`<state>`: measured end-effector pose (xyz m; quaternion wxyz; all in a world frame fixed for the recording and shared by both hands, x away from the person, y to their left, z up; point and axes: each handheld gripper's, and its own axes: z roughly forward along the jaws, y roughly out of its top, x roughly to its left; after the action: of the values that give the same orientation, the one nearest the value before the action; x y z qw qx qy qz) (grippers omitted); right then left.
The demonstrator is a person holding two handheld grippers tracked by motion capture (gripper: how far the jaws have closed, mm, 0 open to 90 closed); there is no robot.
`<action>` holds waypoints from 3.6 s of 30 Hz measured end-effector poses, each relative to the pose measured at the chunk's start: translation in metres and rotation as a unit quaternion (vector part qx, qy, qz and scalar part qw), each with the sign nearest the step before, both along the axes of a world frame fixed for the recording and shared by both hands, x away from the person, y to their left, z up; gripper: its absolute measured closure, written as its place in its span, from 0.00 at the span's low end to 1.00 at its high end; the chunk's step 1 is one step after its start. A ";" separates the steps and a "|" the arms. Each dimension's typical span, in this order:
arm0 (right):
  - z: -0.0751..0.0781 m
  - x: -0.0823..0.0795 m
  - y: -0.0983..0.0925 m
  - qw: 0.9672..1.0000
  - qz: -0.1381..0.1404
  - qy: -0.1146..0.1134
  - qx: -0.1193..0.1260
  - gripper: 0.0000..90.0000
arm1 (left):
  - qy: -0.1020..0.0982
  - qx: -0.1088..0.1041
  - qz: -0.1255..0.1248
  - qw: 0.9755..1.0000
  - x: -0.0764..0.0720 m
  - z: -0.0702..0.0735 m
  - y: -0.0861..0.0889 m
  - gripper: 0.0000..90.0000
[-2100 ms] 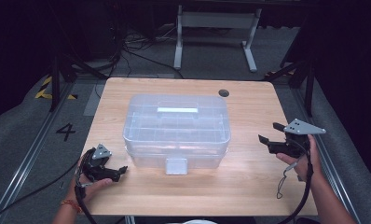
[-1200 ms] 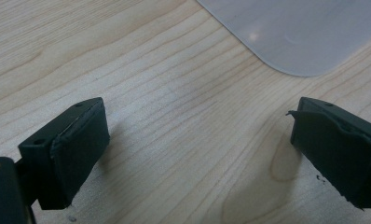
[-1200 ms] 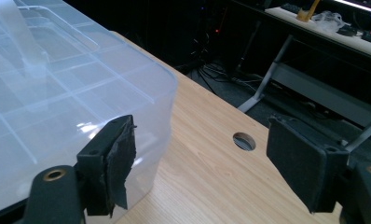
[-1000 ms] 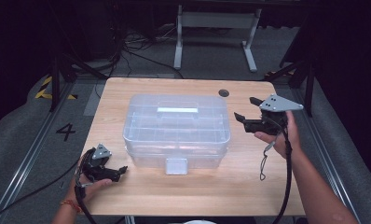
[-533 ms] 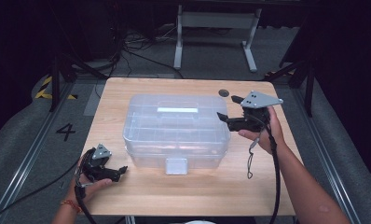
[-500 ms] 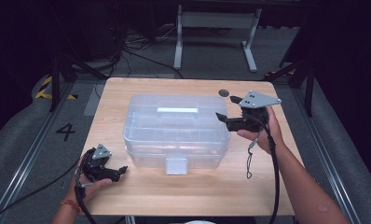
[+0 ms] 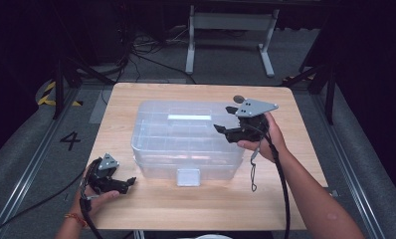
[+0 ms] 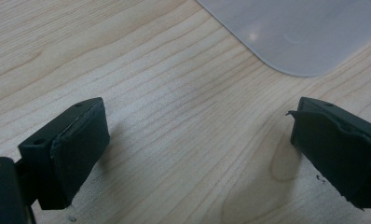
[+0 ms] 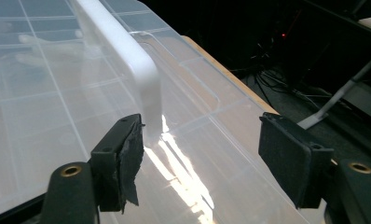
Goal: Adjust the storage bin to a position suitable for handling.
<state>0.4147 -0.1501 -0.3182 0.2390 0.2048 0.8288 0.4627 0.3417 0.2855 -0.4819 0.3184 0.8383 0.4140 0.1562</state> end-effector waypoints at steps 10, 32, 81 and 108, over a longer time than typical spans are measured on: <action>0.000 0.007 0.020 0.999 0.024 0.009 -0.021 0.48 | 0.000 -0.001 0.001 1.000 0.000 0.000 0.000 0.05; 0.010 0.010 0.042 0.997 0.057 0.012 -0.051 0.81 | 0.001 -0.001 0.001 1.000 0.000 0.000 0.000 0.05; 0.039 0.038 0.046 0.996 0.037 0.036 -0.067 0.78 | -0.103 -0.075 -0.054 0.990 -0.012 0.089 -0.023 0.97; 0.046 0.006 -0.029 1.000 -0.009 -0.015 -0.012 0.47 | -0.118 -0.072 -0.057 0.989 -0.009 0.089 -0.030 1.00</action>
<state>0.4203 -0.1795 -0.2719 0.2583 0.2027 0.8285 0.4535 0.3327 0.2559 -0.3926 0.4327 0.8113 0.3354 0.2050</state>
